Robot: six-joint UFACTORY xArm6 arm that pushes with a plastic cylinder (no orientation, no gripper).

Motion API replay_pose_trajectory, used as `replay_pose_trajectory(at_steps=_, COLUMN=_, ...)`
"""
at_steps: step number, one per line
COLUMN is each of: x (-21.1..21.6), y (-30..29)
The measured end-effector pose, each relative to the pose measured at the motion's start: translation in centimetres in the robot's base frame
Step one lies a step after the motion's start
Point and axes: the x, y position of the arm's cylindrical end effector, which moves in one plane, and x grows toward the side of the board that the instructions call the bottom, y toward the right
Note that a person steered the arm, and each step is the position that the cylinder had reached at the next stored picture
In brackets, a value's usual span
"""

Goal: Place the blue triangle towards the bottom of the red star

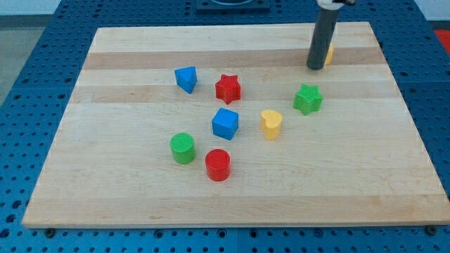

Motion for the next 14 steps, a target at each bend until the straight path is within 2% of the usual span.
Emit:
replay_pose_trajectory(at_steps=2, x=-3.9, y=1.1)
replay_pose_trajectory(at_steps=3, x=-3.7, y=1.1)
replay_pose_trajectory(at_steps=4, x=0.9, y=2.0)
replay_pose_trajectory(at_steps=6, x=-1.3, y=4.3)
replay_pose_trajectory(at_steps=7, x=0.7, y=-1.8)
replay_pose_trajectory(at_steps=9, x=1.7, y=-22.4)
replay_pose_trajectory(at_steps=10, x=1.7, y=-29.7)
replay_pose_trajectory(at_steps=11, x=1.7, y=-30.5)
replay_pose_trajectory(at_steps=12, x=6.6, y=-30.7)
replay_pose_trajectory(at_steps=13, x=7.8, y=-28.8)
replay_pose_trajectory(at_steps=14, x=5.6, y=-24.3)
